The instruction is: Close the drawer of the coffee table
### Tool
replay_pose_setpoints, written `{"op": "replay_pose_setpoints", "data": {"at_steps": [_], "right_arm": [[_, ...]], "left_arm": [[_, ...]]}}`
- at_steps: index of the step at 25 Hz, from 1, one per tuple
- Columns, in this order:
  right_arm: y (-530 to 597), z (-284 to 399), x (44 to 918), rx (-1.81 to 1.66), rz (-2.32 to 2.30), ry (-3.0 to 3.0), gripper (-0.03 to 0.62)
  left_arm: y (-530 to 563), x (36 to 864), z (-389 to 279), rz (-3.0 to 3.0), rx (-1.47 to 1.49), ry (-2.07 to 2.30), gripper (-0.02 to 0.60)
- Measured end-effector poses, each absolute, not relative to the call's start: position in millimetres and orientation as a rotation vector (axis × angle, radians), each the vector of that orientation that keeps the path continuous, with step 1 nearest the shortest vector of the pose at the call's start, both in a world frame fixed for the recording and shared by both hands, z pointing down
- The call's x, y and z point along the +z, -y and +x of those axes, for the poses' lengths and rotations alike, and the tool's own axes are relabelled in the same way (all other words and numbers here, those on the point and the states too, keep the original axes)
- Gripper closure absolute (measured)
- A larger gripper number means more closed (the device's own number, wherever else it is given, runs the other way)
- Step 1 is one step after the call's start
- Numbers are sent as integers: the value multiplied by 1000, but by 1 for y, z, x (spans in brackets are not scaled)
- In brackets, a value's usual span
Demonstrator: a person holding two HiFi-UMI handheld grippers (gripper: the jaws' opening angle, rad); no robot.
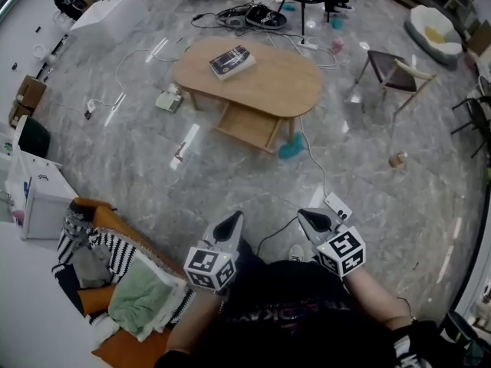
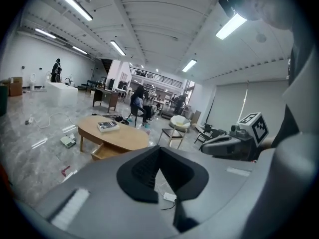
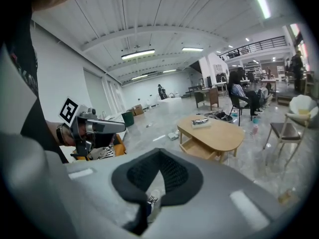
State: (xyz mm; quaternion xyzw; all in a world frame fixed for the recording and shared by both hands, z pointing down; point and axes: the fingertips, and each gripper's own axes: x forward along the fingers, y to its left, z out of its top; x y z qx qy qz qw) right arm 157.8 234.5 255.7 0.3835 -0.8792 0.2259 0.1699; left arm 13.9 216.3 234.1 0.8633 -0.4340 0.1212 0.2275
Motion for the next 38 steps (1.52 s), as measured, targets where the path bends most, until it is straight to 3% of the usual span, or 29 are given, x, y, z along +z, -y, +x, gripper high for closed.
{"op": "replay_pose_setpoints", "data": {"at_steps": [18, 38], "right_arm": [[-59, 1, 266, 771, 1391, 2336, 594], [-24, -49, 283, 804, 1582, 2181, 594]], "left_arm": [[-28, 267, -156, 2447, 433, 973, 583], [34, 299, -226, 2485, 462, 858, 583]]}}
